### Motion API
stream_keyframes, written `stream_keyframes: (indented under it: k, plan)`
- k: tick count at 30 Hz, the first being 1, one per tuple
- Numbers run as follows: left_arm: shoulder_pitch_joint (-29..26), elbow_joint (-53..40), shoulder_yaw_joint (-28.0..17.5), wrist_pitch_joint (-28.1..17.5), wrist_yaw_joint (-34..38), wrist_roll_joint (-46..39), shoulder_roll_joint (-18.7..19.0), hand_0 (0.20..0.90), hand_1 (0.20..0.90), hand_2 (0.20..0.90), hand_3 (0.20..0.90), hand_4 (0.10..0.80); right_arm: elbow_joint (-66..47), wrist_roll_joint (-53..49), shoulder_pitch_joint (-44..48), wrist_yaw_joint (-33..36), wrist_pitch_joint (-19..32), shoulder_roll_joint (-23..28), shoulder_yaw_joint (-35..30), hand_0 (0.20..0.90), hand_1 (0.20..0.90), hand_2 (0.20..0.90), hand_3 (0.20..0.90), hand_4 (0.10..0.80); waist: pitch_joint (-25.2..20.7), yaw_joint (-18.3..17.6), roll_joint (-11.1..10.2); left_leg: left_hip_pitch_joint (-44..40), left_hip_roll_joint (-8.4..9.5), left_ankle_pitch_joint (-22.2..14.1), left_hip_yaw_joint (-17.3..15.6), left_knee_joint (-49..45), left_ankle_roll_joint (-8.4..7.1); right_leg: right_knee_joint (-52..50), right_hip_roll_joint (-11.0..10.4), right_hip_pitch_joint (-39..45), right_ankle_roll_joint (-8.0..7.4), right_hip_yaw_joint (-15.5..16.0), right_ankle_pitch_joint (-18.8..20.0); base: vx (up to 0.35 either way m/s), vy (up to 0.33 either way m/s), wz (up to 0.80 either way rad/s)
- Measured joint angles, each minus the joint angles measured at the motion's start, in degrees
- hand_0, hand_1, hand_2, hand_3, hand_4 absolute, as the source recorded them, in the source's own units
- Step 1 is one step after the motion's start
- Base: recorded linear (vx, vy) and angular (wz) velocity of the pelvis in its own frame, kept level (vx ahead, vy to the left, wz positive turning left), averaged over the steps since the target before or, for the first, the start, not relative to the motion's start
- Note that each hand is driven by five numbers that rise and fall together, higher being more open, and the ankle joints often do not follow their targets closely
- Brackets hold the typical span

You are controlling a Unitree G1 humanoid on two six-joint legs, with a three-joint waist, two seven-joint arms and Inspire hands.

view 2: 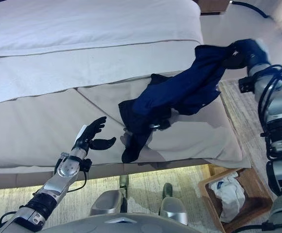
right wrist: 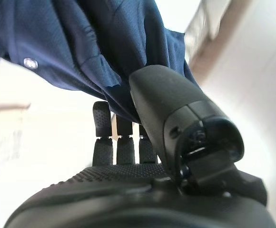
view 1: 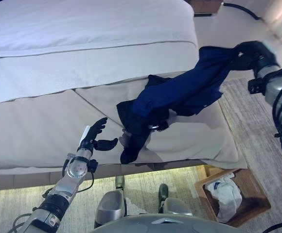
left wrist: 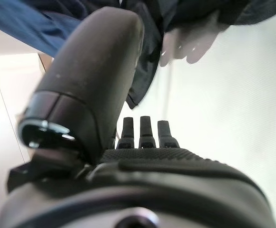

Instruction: Pick up the clothes from the bed and place them into the basket

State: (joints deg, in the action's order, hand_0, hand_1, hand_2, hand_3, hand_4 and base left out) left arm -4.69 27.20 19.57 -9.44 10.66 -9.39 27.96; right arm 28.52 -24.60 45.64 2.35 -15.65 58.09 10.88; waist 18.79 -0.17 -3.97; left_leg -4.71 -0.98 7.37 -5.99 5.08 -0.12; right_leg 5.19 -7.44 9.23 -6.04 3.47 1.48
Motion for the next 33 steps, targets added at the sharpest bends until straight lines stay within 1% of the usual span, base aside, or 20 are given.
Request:
stream_keyframes:
  k: [2,6,7,8,10,12,15,16,17,21,23,24,27,29,31,33]
  plan:
    - [-0.15,1.58,0.1,-0.36,0.01,0.36,0.02,0.9,0.9,0.9,0.9,0.8,0.03,-0.28,0.0,0.23,-0.86,2.13,-1.28,0.3,0.3,0.3,0.2,0.1,-0.07,-0.57,-0.02,-0.73,-0.12,-0.46,-1.67,0.0,-0.14,0.01,0.14,-0.19,-0.1,-1.81,0.17,-0.016,0.013,-0.38]
    - [-0.16,2.47,0.58,-0.62,-0.04,0.52,-0.04,0.9,0.9,0.9,0.9,0.8,0.12,-1.33,0.0,1.42,-0.98,4.88,-1.94,0.3,0.3,0.3,0.2,0.1,-1.0,-3.87,-0.11,-0.8,-0.2,-0.86,-3.64,0.02,-0.09,0.02,0.16,-1.3,-0.4,-4.07,0.58,0.002,0.014,-0.31]
    - [-0.3,2.81,0.71,-0.74,-0.18,0.53,-0.07,0.9,0.9,0.9,0.9,0.8,0.12,-1.37,0.0,1.42,-0.99,5.75,-2.02,0.3,0.3,0.3,0.2,0.1,-1.2,-4.82,-0.13,-0.9,-0.26,-0.97,-4.58,0.02,-0.07,0.02,0.16,-1.71,-0.55,-4.93,0.83,0.006,0.009,-0.29]
    - [-0.38,2.87,0.73,-0.74,-0.28,0.53,-0.09,0.9,0.9,0.9,0.9,0.8,0.13,-1.38,-0.01,1.42,-0.99,6.07,-2.05,0.3,0.3,0.3,0.2,0.1,-1.2,-5.1,-0.13,-0.97,-0.27,-1.0,-4.83,0.02,-0.07,0.02,0.16,-1.82,-0.62,-5.26,0.91,0.033,0.014,-0.37]
    - [-0.56,2.91,0.82,-0.75,-0.62,0.55,-0.25,0.9,0.9,0.9,0.9,0.8,0.24,-1.47,-0.08,1.5,-1.09,6.87,-3.01,0.3,0.3,0.3,0.2,0.1,-1.23,-7.2,-0.13,-1.45,-0.32,-1.31,-5.65,0.05,-0.13,0.04,0.18,-1.91,-0.63,-6.31,1.08,0.033,0.009,-0.26]
    - [-0.74,2.94,0.85,-0.77,-1.12,0.58,-0.35,0.9,0.9,0.9,0.9,0.8,0.33,-2.06,-0.15,1.56,-1.11,7.14,-3.84,0.3,0.3,0.3,0.2,0.1,-1.31,-8.26,-0.09,-1.87,-0.83,-1.68,-6.67,0.05,-0.34,0.04,0.38,-2.07,-0.7,-7.36,1.22,0.006,-0.007,-0.26]
    - [-0.89,2.94,0.97,-0.76,-1.35,0.59,-0.43,0.9,0.9,0.9,0.9,0.8,0.24,-2.43,-0.95,1.67,-1.11,7.86,-4.23,0.3,0.3,0.3,0.2,0.1,-2.14,-9.94,-0.09,-2.1,-0.99,-2.03,-8.45,0.05,-0.56,0.03,0.68,-2.93,-0.68,-9.06,1.44,0.02,-0.009,-0.29]
    - [-0.95,2.94,0.98,-0.77,-1.44,0.59,-0.44,0.9,0.9,0.9,0.9,0.8,0.23,-2.45,-1.63,1.68,-1.11,7.89,-4.92,0.3,0.3,0.3,0.2,0.1,-2.3,-10.04,-0.09,-2.14,-0.99,-2.05,-8.63,0.05,-0.58,0.03,0.74,-2.97,-0.68,-9.17,1.47,0.027,-0.016,-0.2]
    - [-1.07,2.95,1.02,-0.77,-1.6,0.59,-0.54,0.9,0.9,0.9,0.9,0.8,0.37,-2.48,-3.38,2.13,-1.14,8.33,-6.25,0.3,0.3,0.3,0.2,0.1,-2.73,-10.9,-0.08,-2.32,-1.02,-2.11,-8.94,0.04,-0.63,0.04,0.81,-3.05,-0.67,-9.39,1.48,0.025,-0.017,-0.13]
    - [-1.13,3.13,1.15,-0.76,-1.63,0.61,-0.52,0.9,0.9,0.9,0.9,0.8,0.35,-3.6,-8.01,2.16,-1.13,8.49,-11.02,0.3,0.3,0.3,0.2,0.1,-2.84,-11.86,-0.01,-3.16,-1.5,-2.74,-10.65,0.05,-1.23,0.03,1.3,-3.14,-0.67,-10.99,1.48,0.027,-0.023,-0.22]
    - [-1.22,3.64,1.28,-0.76,-1.65,0.61,-0.54,0.9,0.9,0.9,0.9,0.8,0.25,-3.6,-10.01,1.94,-1.13,8.49,-12.73,0.3,0.3,0.3,0.2,0.1,-2.89,-13.15,0.07,-3.17,-1.85,-2.92,-11.28,0.06,-1.44,0.02,1.44,-3.71,-0.67,-11.6,1.48,0.03,-0.028,-0.24]
    - [-1.3,4.26,1.6,-0.76,-1.71,0.62,-0.58,0.9,0.9,0.9,0.9,0.8,0.24,-3.59,-11.42,1.81,-1.13,8.51,-13.74,0.3,0.3,0.3,0.2,0.1,-3.1,-13.85,0.25,-3.19,-1.83,-3.01,-12.16,0.04,-1.45,0.01,1.61,-4.03,-0.55,-12.47,1.58,0.038,-0.04,-0.25]
    - [-2.09,5.8,3.0,-0.75,-2.09,0.68,-0.63,0.9,0.9,0.9,0.9,0.8,0.27,-3.6,-15.59,0.62,-1.15,8.51,-16.43,0.3,0.3,0.3,0.2,0.1,-3.63,-15.84,0.79,-3.3,-2.03,-3.14,-12.51,0.04,-1.62,0.01,1.91,-4.09,-0.54,-12.73,1.59,0.04,-0.06,-0.14]
    - [-2.19,5.79,3.32,-0.75,-2.3,1.1,-0.87,0.9,0.9,0.9,0.9,0.8,0.3,-3.56,-18.46,-0.32,-1.16,8.51,-17.62,0.3,0.3,0.3,0.2,0.1,-4.23,-16.26,1.33,-3.38,-2.31,-3.25,-13.53,0.04,-1.76,0.01,2.24,-4.86,-0.54,-13.93,1.59,0.023,-0.068,-0.28]
    - [-2.24,5.77,3.35,-0.75,-2.57,1.12,-1.27,0.9,0.9,0.9,0.9,0.8,0.37,-3.53,-20.62,-1.46,-1.5,8.5,-17.65,0.3,0.3,0.3,0.2,0.1,-4.72,-17.54,2.16,-3.37,-2.47,-3.29,-13.64,0.06,-1.82,0.01,2.41,-4.97,-0.54,-14.33,1.59,0.016,-0.076,-0.2]
    - [-2.29,5.77,3.48,-0.75,-2.59,1.15,-1.95,0.9,0.9,0.9,0.9,0.8,0.38,-3.52,-23.12,-2.12,-1.63,8.5,-17.71,0.3,0.3,0.3,0.2,0.1,-5.25,-18.24,3.09,-3.49,-2.98,-3.67,-14.22,0.07,-2.36,0.01,2.77,-5.23,-0.55,-14.9,1.58,-0.008,-0.081,-0.15]
